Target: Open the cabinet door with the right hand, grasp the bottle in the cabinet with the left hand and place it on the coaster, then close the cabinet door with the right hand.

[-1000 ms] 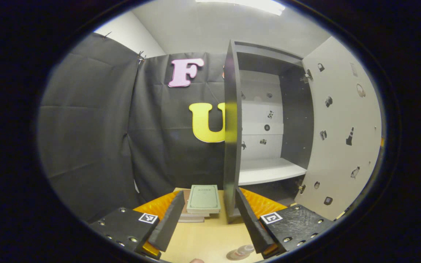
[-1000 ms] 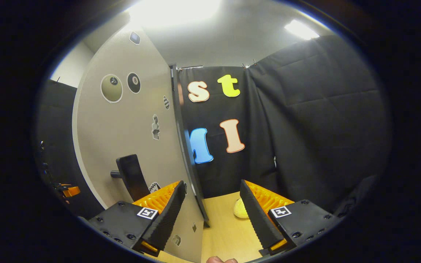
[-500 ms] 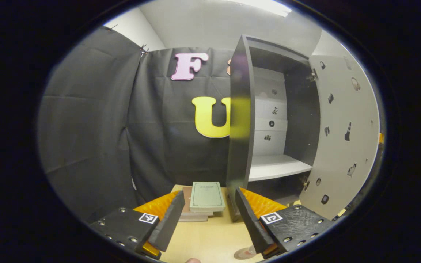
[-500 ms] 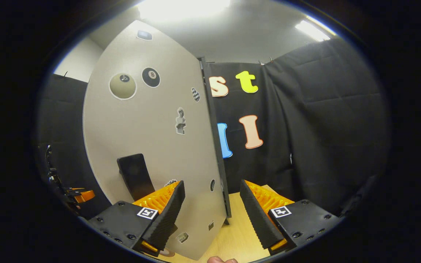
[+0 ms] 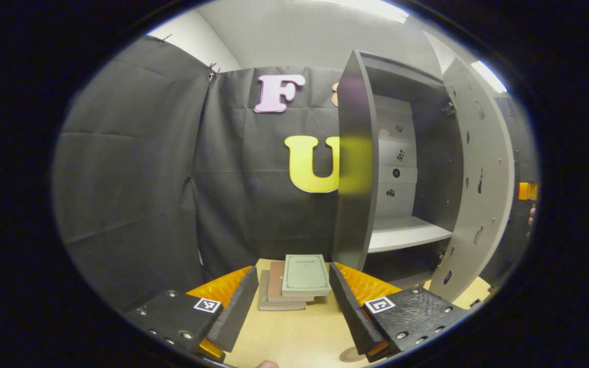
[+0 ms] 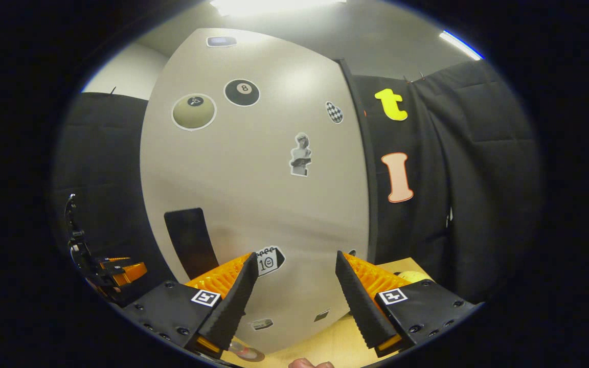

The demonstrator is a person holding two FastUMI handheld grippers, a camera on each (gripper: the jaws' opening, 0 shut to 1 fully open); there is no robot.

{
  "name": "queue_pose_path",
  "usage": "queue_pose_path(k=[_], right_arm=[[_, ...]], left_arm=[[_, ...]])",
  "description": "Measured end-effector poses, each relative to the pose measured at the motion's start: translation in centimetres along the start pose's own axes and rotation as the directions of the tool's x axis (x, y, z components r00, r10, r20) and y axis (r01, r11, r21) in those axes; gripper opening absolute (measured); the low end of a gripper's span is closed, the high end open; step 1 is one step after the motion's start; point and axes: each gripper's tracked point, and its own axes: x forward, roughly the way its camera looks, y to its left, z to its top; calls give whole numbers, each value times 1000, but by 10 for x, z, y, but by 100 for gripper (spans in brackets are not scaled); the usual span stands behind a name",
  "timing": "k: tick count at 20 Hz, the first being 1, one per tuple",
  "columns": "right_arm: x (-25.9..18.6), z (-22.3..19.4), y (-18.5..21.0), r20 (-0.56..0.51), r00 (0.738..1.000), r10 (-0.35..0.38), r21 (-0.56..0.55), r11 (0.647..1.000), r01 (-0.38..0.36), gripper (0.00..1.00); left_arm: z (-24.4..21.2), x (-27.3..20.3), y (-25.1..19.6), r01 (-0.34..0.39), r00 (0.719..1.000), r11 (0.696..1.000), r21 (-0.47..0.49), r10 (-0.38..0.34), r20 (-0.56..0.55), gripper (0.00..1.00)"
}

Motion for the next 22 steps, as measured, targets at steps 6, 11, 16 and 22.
queue_pose_path(k=[6,11,16,22], right_arm=[[1,1,10,0,999,50,29,998,-50,96],[-12,-3,-41,-1,1000,-14,11,1000,14,97],[-26,0,-100,10,999,-52,4,999,52,97],[-37,18,-154,58,995,-78,-106,991,84,97]], left_arm=[[13,-13,-27,20,999,996,87,-22,29,87],[32,-17,-88,99,994,995,30,-100,46,84],[64,-34,-136,113,986,993,25,-115,120,84],[92,-54,-190,132,979,990,-41,-123,163,88]])
